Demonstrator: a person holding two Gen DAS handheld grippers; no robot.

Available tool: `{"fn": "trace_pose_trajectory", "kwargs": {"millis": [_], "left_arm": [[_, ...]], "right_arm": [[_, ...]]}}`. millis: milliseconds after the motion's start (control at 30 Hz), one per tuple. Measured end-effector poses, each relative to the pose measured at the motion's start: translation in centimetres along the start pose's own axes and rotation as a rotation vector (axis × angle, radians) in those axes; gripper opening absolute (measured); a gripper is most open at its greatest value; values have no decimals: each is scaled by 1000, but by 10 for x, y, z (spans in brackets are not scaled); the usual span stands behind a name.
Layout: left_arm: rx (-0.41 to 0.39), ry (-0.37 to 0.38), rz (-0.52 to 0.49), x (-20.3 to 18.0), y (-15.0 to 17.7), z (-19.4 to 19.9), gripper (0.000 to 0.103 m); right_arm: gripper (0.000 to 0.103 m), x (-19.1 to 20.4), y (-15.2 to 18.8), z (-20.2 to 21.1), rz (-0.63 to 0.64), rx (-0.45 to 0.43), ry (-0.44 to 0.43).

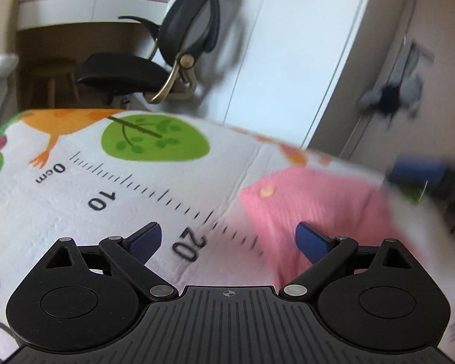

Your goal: Fold clothes

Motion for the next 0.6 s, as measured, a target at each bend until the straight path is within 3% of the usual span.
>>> {"fn": "trace_pose_trajectory", "kwargs": {"millis": [100,233,333,433,500,600], "left_arm": [[42,-2,-9,6,5,-3,100],[52,-28,-62,8,18,-6,99],[45,-64,-128,1,25,-5,99],[43,-64,-128,0,25,-3,99],[42,-62,-127,1,25,-3,100],[42,-53,-113,3,24,-2,100]], "right_arm": [[57,26,-4,-38,88,50,-40],[57,50,18,-92,281,134,50],[57,39,9,-79,187,134,11],[68,14,5,-51,77,101,-35],[76,-10,10,-34,-15,82,-30],[76,-51,30,-18,-155,80,25]]}}
Point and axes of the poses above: each gripper's, at about its wrist camera, not at the fingertips, and z roughly against the way its jaws point, x to its left, y to its underside, the point moved 3 cm from there along -z, roughly the way its jaws point, and after that the axes turned 4 degrees about z, right-handed, at the moved point
